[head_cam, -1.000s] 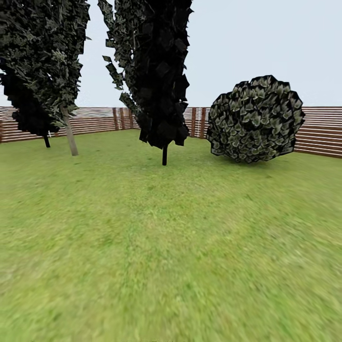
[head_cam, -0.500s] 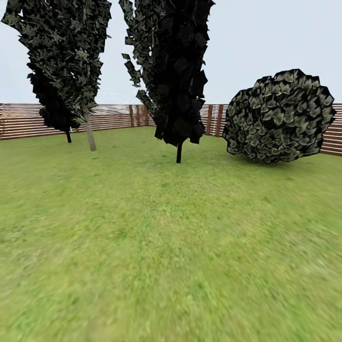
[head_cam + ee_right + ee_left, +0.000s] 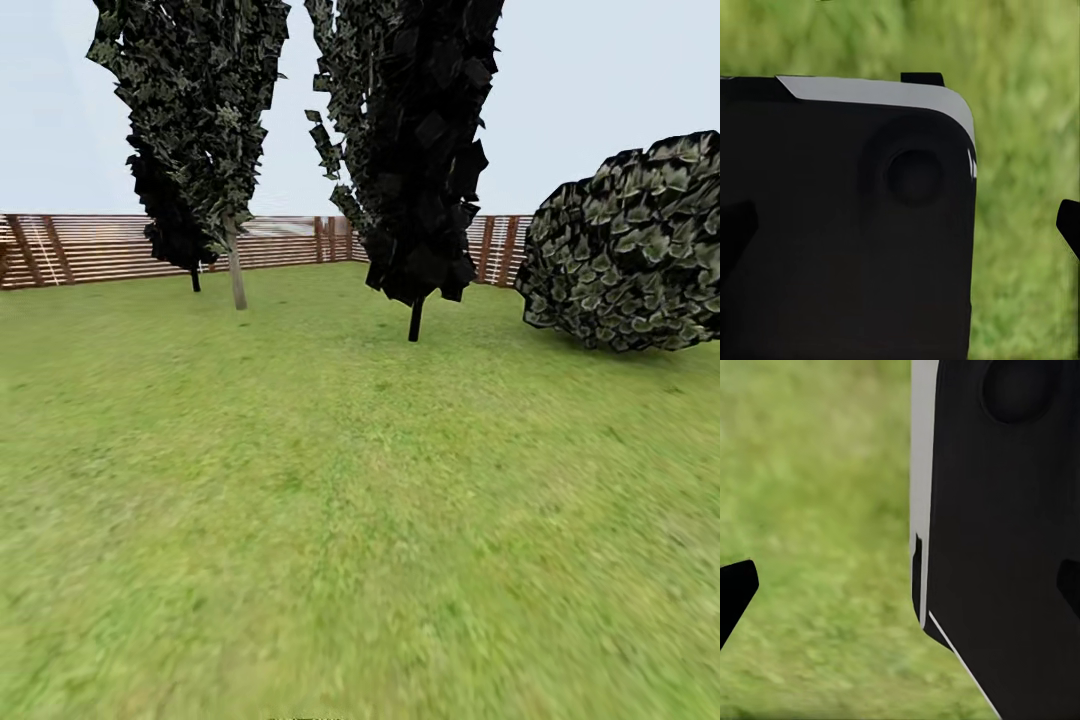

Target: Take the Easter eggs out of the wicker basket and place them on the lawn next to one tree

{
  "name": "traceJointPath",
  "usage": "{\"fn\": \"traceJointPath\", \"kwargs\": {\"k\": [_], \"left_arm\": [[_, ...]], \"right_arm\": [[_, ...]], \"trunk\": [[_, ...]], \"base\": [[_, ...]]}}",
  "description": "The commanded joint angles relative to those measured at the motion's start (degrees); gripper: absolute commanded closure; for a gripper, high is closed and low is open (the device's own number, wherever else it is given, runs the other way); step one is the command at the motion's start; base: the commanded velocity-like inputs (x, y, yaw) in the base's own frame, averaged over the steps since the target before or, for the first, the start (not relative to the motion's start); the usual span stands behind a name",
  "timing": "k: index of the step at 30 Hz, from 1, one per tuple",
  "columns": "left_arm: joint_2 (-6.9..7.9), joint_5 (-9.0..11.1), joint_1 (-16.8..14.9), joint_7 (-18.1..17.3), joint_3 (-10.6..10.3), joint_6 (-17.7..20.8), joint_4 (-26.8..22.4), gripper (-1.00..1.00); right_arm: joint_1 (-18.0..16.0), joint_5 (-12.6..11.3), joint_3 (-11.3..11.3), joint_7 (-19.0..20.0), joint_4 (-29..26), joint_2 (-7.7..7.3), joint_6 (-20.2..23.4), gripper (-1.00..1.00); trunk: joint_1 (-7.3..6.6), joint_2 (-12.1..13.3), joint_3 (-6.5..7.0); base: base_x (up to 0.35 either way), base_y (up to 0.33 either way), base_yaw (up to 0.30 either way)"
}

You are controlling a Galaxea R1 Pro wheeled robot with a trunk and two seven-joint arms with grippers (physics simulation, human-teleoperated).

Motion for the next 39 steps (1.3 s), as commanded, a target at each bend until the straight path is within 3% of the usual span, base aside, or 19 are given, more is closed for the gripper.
{"fn": "traceJointPath", "kwargs": {"k": [1, 39], "left_arm": [[0.01, 0.01, 0.00, -0.01, -0.02, 0.01, -0.04, -1.00], [0.01, 0.01, 0.00, -0.01, -0.01, 0.01, -0.04, -1.00]], "right_arm": [[-0.03, 0.00, 0.00, -0.04, 0.05, 0.01, -0.20, -1.00], [-0.03, 0.08, 0.00, -0.09, 0.05, -0.07, -0.18, -1.00]], "trunk": [[0.00, -0.02, -0.08], [0.00, -0.02, -1.35]], "base": [[0.000, 0.000, 0.278], [0.000, 0.000, 0.278]]}}
